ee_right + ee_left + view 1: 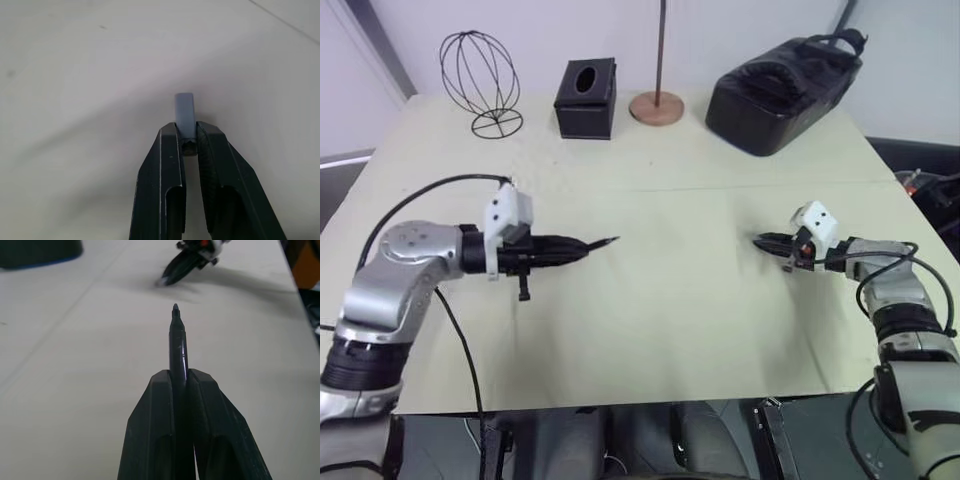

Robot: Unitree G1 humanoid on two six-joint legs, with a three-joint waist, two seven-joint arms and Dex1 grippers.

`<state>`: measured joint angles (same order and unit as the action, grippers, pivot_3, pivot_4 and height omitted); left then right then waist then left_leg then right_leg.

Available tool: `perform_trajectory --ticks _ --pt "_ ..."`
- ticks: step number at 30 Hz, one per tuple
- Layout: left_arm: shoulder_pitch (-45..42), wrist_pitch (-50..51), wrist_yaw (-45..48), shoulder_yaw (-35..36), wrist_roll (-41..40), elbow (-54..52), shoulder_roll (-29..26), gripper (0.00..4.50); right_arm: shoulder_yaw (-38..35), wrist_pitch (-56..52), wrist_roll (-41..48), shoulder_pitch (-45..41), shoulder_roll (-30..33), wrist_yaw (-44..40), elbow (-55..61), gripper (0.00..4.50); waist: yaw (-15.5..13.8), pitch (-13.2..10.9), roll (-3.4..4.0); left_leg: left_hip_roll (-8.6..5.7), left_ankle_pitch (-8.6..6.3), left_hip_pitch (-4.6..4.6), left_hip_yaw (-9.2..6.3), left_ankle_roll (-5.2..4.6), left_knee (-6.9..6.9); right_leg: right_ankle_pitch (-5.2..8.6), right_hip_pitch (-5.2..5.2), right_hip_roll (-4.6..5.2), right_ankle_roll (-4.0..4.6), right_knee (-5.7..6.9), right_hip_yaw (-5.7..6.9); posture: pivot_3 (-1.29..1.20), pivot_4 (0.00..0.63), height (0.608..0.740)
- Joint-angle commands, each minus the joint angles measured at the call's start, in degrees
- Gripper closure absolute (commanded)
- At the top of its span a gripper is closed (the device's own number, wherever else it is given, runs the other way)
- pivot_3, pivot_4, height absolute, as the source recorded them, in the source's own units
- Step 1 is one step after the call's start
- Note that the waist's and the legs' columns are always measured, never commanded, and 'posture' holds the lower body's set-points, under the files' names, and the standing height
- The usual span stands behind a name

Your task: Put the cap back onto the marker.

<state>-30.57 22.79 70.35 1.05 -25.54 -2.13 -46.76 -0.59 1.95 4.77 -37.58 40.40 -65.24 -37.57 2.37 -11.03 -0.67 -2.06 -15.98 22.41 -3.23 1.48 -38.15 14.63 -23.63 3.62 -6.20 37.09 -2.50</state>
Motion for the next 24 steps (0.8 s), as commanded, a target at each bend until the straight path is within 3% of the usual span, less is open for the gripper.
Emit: perform_trajectory --ticks 1,10,24 --pt "-5.3 -10.8 2.4 -2.4 6.4 8.0 -0.3 4.50 0.3 -5.1 2.2 -1.1 1.3 -1.2 14.5 4.47 0.0 0.0 0.00 0.00 0.00 0.00 0.00 0.00 0.00 0.00 0.00 0.00 0.00 0.00 0.00 0.00 0.150 0.740" --pt "-15.1 -31.0 6.0 -10.2 15.6 25.6 9.5 4.50 6.5 -8.8 0.6 -0.3 -4.3 2.4 27.3 4.47 -0.6 0.0 -0.03 -0.04 0.00 0.12 0.02 0.00 -0.04 0.00 -0.06 0.02 0.00 -0.02 0.01 0.00 0.150 0.740" --pt "-21.0 -37.5 12.0 -11.7 16.0 33.5 16.2 4.50 9.7 -8.2 -0.2 0.8 -3.9 2.2 33.2 4.47 -1.3 0.0 -0.03 -0.06 0.00 0.23 0.06 -0.01 -0.06 0.00 -0.22 -0.02 -0.01 0.03 -0.01 0.00 0.150 0.740"
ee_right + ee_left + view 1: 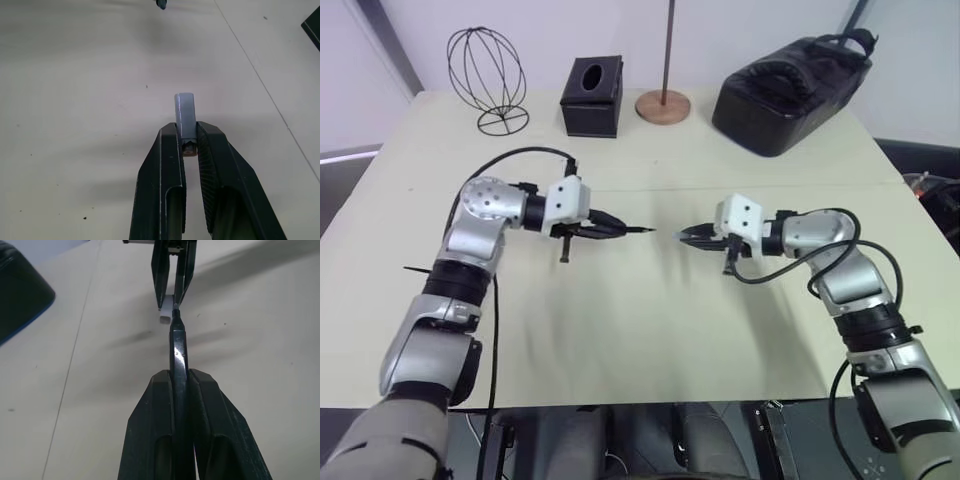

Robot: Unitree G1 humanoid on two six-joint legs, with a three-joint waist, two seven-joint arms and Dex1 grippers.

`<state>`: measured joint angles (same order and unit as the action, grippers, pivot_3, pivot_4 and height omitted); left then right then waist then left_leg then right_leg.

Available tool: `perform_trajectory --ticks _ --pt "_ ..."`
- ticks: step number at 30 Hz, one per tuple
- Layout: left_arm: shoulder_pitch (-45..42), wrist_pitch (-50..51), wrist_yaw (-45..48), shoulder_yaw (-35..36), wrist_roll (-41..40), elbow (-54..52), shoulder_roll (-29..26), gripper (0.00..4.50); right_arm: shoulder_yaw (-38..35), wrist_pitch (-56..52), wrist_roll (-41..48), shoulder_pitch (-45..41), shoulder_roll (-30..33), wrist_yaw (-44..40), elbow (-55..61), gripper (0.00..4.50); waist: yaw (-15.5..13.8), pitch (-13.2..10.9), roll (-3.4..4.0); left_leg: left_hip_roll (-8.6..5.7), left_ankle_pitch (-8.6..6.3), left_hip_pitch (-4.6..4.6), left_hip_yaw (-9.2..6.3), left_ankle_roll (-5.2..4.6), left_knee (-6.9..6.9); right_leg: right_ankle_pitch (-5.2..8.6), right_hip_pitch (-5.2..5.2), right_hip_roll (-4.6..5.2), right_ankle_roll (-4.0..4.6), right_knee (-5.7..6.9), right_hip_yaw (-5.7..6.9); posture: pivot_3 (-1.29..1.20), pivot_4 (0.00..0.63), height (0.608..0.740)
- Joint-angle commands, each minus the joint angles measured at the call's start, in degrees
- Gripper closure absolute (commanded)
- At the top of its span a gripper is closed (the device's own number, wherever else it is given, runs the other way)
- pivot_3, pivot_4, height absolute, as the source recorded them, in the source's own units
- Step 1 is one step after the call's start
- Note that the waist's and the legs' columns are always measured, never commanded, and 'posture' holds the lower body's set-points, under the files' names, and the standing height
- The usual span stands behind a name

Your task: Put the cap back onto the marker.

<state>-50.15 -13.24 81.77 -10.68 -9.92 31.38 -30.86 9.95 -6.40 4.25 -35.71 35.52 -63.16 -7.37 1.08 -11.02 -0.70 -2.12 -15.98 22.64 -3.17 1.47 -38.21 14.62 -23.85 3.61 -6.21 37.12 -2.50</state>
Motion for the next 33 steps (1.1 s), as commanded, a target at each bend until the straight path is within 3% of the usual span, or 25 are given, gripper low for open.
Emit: perform_trajectory --ticks 1,15,33 --pt "-1.4 -1.7 0.5 0.0 0.6 0.4 0.6 4.50 -0.9 -0.2 0.4 -1.2 1.0 0.1 3.6 4.47 0.0 0.0 0.00 0.00 0.00 0.00 0.00 0.00 0.00 0.00 0.00 0.00 0.00 0.00 0.00 0.00 0.150 0.740" --pt "-2.9 -4.5 -0.1 0.5 2.4 6.3 2.7 4.50 0.0 -6.0 2.0 0.0 0.8 0.2 12.0 4.47 -0.1 0.0 -0.01 0.01 0.00 0.00 -0.02 0.00 0.00 0.00 -0.01 -0.02 0.00 0.01 0.01 0.00 0.150 0.740" --pt "-3.0 -4.2 0.2 0.5 2.3 5.9 3.1 4.50 -0.3 -5.9 1.9 0.4 0.4 1.4 10.9 4.47 -0.1 0.0 -0.01 0.01 0.00 0.00 -0.02 0.00 0.00 0.00 -0.01 -0.02 0.00 0.01 0.01 0.00 0.150 0.740"
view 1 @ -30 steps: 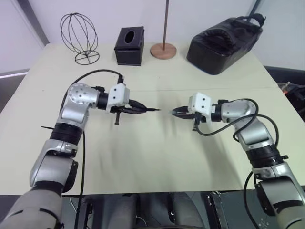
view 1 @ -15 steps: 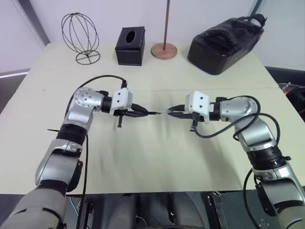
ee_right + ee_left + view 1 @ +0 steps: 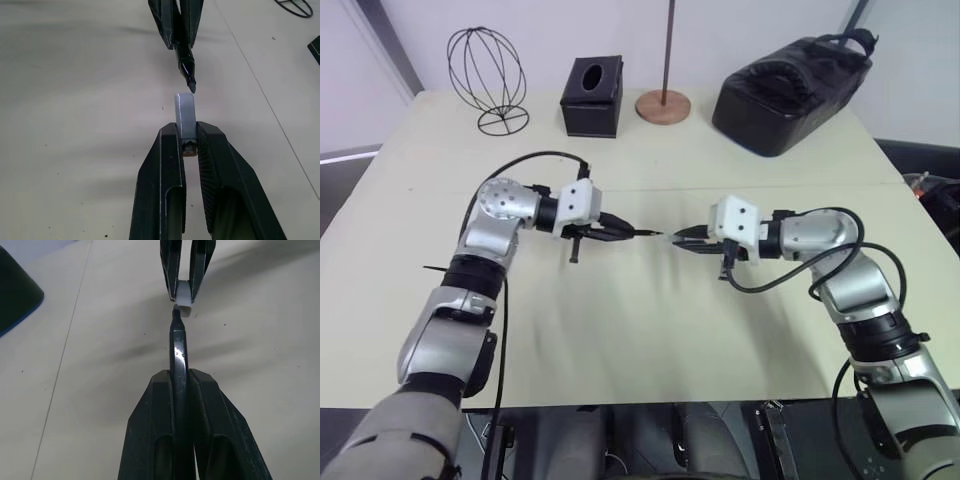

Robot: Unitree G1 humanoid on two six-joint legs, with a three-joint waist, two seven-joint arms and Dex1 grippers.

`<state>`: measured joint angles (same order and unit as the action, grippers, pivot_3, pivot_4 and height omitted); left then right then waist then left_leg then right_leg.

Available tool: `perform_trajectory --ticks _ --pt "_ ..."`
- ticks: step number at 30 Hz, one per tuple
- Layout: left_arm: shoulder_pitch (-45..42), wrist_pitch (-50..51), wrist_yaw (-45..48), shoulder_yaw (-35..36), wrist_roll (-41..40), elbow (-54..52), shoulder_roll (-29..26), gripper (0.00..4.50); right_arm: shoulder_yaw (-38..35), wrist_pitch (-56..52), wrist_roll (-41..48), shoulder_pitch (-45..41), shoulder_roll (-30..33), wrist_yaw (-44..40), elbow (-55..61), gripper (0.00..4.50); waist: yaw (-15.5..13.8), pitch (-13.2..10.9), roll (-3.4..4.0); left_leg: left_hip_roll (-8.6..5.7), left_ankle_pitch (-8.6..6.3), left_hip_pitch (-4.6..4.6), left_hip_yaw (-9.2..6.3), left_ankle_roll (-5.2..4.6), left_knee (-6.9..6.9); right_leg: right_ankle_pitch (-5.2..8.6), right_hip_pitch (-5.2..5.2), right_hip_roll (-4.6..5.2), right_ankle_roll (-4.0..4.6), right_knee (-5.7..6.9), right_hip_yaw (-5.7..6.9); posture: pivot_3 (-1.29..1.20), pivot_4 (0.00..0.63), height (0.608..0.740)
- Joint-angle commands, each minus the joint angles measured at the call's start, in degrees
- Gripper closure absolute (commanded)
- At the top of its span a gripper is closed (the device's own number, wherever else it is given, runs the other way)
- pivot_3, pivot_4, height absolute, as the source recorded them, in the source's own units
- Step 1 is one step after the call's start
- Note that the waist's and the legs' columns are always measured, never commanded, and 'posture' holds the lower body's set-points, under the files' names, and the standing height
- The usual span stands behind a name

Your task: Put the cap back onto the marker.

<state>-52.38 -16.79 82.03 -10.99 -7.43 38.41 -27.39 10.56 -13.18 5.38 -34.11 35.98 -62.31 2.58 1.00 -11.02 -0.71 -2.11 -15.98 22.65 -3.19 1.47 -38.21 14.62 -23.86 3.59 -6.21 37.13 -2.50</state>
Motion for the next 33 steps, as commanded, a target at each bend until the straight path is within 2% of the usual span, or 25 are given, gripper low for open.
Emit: perform_trajectory --ticks 1,21,33 --pt "-0.8 -0.7 -0.1 0.8 -0.1 -1.0 -0.5 4.50 -0.9 0.9 0.8 -1.3 -0.1 0.6 0.9 4.47 0.0 0.0 0.00 0.00 0.00 0.00 0.00 0.00 0.00 0.00 0.00 0.00 0.00 0.00 0.00 0.00 0.150 0.740" --pt "-0.6 -1.1 -0.4 0.9 0.6 -0.4 -0.7 4.50 -0.9 1.3 0.7 -1.5 0.1 0.9 0.8 4.47 0.0 0.0 0.00 0.00 0.00 0.00 0.00 0.00 0.00 0.00 0.00 0.00 0.00 0.00 0.00 0.00 0.150 0.740" --pt "-0.8 -1.2 -1.1 0.2 0.9 -0.3 0.9 4.50 0.0 0.6 0.9 -1.3 -0.8 0.9 2.1 4.47 0.0 0.0 0.00 0.00 0.00 0.00 0.00 0.00 0.00 0.00 0.00 0.00 0.00 0.00 0.00 0.00 0.150 0.740"
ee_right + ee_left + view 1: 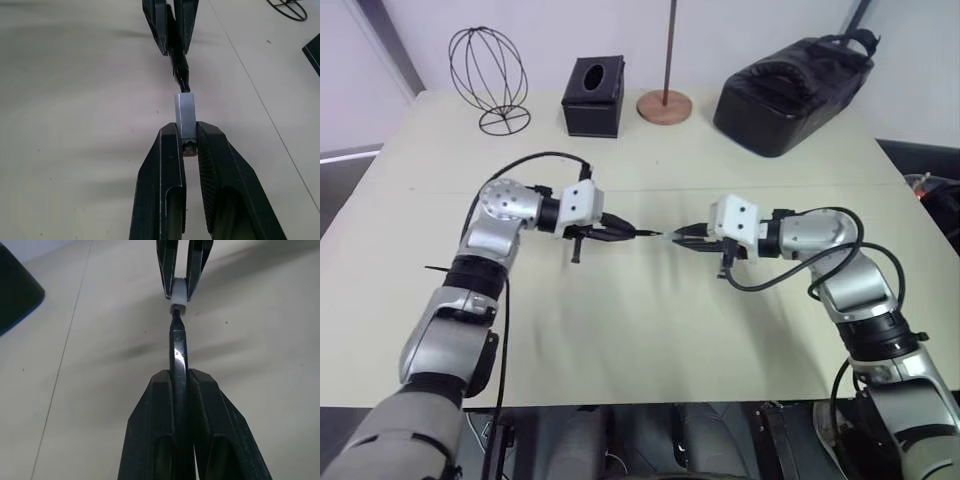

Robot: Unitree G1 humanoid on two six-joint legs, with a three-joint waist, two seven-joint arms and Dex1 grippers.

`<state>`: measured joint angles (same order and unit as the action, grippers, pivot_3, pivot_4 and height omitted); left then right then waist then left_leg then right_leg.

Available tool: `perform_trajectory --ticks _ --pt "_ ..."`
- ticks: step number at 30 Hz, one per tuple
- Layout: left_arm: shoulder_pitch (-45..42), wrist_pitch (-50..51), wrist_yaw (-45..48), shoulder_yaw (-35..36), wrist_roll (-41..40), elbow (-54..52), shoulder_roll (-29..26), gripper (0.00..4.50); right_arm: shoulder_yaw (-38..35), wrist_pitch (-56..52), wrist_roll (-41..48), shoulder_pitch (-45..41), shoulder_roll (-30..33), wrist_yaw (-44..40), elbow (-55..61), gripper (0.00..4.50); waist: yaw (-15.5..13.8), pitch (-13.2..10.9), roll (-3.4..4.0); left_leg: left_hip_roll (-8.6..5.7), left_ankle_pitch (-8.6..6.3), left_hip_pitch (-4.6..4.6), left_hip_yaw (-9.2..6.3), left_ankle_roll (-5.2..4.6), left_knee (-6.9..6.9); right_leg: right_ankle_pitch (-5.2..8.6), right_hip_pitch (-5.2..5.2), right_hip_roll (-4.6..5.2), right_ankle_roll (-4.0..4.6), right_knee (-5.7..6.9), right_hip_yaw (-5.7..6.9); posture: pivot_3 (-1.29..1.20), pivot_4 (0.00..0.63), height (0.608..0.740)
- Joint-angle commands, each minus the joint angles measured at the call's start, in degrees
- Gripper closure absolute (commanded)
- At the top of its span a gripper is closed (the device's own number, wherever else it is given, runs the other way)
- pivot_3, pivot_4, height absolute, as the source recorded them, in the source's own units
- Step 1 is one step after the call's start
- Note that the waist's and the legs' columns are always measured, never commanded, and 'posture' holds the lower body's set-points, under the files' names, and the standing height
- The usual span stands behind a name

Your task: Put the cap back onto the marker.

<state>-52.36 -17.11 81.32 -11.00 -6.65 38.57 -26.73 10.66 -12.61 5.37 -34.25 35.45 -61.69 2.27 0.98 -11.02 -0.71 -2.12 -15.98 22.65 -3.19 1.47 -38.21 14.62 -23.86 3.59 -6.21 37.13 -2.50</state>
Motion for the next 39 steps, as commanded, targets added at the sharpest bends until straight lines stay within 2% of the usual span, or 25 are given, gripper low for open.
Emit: perform_trajectory --ticks 1,9,20,27,32,39 --pt "-0.9 -1.1 -0.4 0.2 0.2 -0.4 0.4 4.50 0.1 0.0 0.8 -1.2 -0.5 0.3 2.5 4.47 0.0 0.0 0.00 0.00 0.00 0.00 0.00 0.00 0.00 0.00 0.00 0.00 0.00 0.00 0.00 0.00 0.150 0.740" --pt "-1.4 -4.2 -0.1 -1.3 2.8 0.7 0.7 4.50 2.6 -0.5 -1.0 -4.4 -1.7 0.1 0.3 4.47 0.1 0.0 0.00 -0.01 0.00 0.00 0.01 0.00 0.00 0.00 -0.02 -0.01 0.00 0.01 0.00 0.00 0.150 0.740" --pt "-2.4 -6.7 -1.6 -1.5 4.7 2.0 1.4 4.50 6.9 -2.4 -4.4 -13.0 -3.1 -2.2 -6.0 4.47 0.0 0.0 0.00 -0.02 0.00 0.01 0.01 0.00 0.00 0.00 -0.03 -0.01 0.00 0.01 0.00 0.00 0.150 0.740" --pt "-2.8 -6.9 -2.5 -1.5 4.6 1.9 2.4 4.50 7.7 -3.8 -5.0 -15.5 -6.7 -2.0 -8.0 4.47 0.1 0.0 0.00 -0.03 0.00 0.09 0.01 0.00 0.00 0.00 -0.14 -0.01 0.00 0.06 0.00 0.00 0.150 0.740" --pt "-2.9 -8.7 -3.5 -1.0 4.5 1.8 3.7 4.50 6.4 -7.2 -2.1 -16.8 -12.0 -1.8 -8.0 4.47 0.1 0.0 0.00 -0.04 0.05 0.50 0.00 0.07 -0.09 -0.01 -0.60 -0.01 0.01 0.17 0.00 0.00 0.150 0.740" --pt "-2.8 -10.0 -3.3 -0.3 4.0 0.9 4.8 4.50 4.3 -9.6 0.1 -16.2 -14.3 -4.2 -6.0 4.47 0.1 0.0 0.00 -0.05 0.06 0.68 -0.02 0.09 -0.10 -0.02 -0.76 -0.01 0.01 0.17 0.02 0.00 0.150 0.740"
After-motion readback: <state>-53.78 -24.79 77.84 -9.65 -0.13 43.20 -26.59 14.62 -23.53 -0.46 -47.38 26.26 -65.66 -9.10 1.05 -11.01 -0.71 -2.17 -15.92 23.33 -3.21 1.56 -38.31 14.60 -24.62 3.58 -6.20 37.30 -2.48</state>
